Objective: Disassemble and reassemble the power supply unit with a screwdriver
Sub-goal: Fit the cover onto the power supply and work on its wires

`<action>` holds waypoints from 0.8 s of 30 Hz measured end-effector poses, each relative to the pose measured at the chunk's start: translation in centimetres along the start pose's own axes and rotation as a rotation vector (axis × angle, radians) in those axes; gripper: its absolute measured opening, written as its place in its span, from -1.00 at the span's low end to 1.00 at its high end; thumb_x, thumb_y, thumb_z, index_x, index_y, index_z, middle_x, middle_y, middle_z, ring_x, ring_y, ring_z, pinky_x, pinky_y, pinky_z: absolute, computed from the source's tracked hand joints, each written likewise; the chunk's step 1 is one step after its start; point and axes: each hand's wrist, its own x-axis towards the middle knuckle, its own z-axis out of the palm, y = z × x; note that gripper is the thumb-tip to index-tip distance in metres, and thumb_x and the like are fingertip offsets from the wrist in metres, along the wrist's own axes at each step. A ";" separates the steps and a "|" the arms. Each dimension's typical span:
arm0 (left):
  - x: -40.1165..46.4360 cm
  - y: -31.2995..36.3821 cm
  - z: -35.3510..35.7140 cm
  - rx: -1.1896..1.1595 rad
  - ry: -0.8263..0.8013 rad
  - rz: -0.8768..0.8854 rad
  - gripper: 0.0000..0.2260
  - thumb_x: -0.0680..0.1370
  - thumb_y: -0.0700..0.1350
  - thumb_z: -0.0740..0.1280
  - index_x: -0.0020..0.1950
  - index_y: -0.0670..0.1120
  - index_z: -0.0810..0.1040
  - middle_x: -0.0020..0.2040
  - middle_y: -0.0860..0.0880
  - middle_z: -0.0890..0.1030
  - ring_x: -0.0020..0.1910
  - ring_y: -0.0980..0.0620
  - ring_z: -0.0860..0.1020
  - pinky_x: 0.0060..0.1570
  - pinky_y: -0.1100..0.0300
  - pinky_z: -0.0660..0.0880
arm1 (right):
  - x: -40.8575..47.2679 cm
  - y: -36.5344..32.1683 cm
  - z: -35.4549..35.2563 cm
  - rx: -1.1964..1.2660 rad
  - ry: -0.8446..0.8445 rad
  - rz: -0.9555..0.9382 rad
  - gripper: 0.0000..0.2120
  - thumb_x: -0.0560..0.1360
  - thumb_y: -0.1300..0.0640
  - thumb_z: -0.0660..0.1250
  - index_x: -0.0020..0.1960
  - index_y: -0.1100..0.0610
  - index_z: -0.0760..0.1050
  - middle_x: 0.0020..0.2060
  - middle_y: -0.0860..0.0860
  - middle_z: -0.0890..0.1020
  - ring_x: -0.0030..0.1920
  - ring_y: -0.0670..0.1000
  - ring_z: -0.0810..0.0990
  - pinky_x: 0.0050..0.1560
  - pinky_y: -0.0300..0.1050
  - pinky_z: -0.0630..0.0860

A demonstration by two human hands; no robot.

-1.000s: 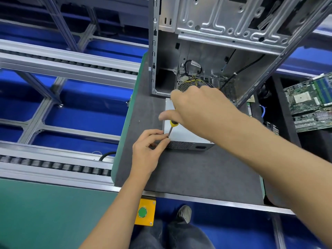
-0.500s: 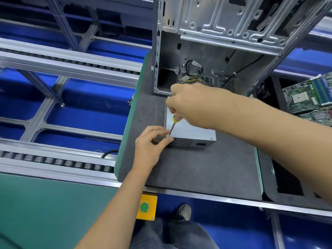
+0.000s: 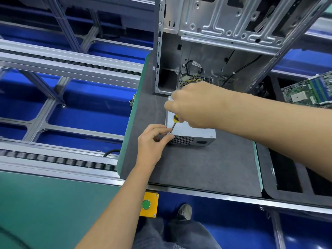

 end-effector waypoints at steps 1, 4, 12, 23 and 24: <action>0.0 0.0 0.0 -0.006 0.003 -0.006 -0.84 0.41 -0.24 0.56 -0.03 -0.09 0.72 -0.01 0.02 0.64 -0.04 0.14 0.62 -0.09 0.36 0.48 | 0.0 0.0 -0.1 -0.051 -0.004 -0.006 -0.85 0.58 0.15 0.25 -0.12 0.09 0.29 -0.29 0.01 0.27 -0.33 0.10 0.33 -0.33 -0.07 0.30; -0.1 -0.2 0.1 -0.003 0.000 -0.003 -0.85 0.42 -0.23 0.56 -0.03 -0.12 0.73 0.00 0.01 0.64 -0.03 0.11 0.62 -0.09 0.32 0.50 | 0.4 0.3 -0.5 0.201 -0.177 0.165 -0.66 0.59 0.02 0.24 -0.31 0.08 0.28 -0.34 0.01 0.29 -0.41 0.01 0.30 -0.38 -0.14 0.27; -0.3 -0.2 0.2 -0.006 -0.001 -0.029 -0.85 0.42 -0.22 0.56 -0.04 -0.07 0.73 0.00 0.11 0.63 -0.02 0.17 0.61 -0.11 0.39 0.47 | 1.2 -0.2 -0.2 -0.035 -0.032 0.060 -0.84 0.61 0.09 0.27 0.10 0.16 0.50 -0.10 0.07 0.39 -0.17 0.15 0.45 -0.30 -0.04 0.31; -0.2 0.1 0.0 -0.003 -0.013 -0.026 -0.85 0.42 -0.22 0.56 -0.03 -0.11 0.73 0.00 0.02 0.64 -0.02 0.11 0.63 -0.07 0.22 0.56 | 3.4 0.6 -0.7 0.218 -0.515 0.210 -0.73 0.61 0.12 0.14 -0.01 0.17 0.60 -0.35 0.02 0.51 -0.40 0.03 0.41 -0.43 -0.16 0.28; -0.1 0.2 -0.1 0.004 -0.018 -0.026 -0.85 0.42 -0.22 0.56 -0.03 -0.11 0.73 0.00 0.03 0.64 -0.02 0.12 0.62 -0.07 0.24 0.56 | 3.4 0.8 -0.6 0.196 -0.510 0.203 -0.73 0.62 0.08 0.16 -0.01 0.17 0.60 -0.33 0.03 0.52 -0.41 0.02 0.39 -0.42 -0.15 0.28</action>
